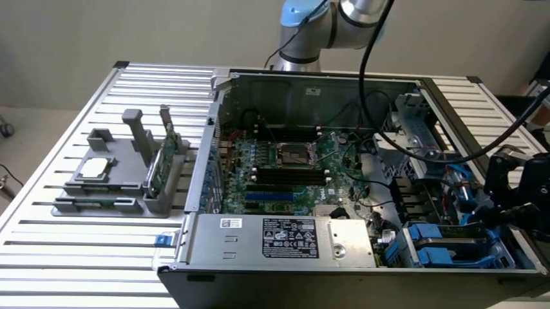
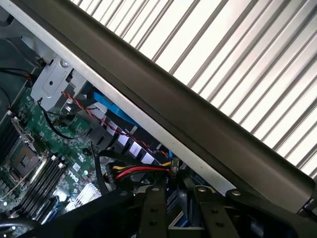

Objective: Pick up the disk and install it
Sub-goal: 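Insert the first disk wire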

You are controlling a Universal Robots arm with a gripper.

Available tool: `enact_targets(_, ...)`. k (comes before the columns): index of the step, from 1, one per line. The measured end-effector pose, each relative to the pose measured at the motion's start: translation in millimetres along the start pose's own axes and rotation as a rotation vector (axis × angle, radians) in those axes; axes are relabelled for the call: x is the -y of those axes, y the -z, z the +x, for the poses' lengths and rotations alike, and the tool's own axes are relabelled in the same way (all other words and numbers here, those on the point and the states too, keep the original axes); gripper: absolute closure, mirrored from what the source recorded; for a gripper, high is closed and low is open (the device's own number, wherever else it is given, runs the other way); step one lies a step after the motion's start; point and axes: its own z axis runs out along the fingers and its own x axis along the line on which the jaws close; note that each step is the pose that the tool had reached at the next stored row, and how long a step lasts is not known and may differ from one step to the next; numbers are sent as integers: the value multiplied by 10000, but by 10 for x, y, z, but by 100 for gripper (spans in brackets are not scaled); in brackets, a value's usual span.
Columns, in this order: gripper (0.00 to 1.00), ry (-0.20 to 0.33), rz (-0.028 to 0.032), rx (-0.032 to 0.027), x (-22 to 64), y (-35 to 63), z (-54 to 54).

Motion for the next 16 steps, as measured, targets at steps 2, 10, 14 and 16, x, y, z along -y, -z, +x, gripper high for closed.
enact_targets(2,81,-40,46,-49,1,7,3)
enact_targets(10,81,-117,90,-248,100,55,87)
enact_targets(14,81,-118,90,-247,217,52,172)
enact_targets(16,81,-121,90,-245,245,52,194)
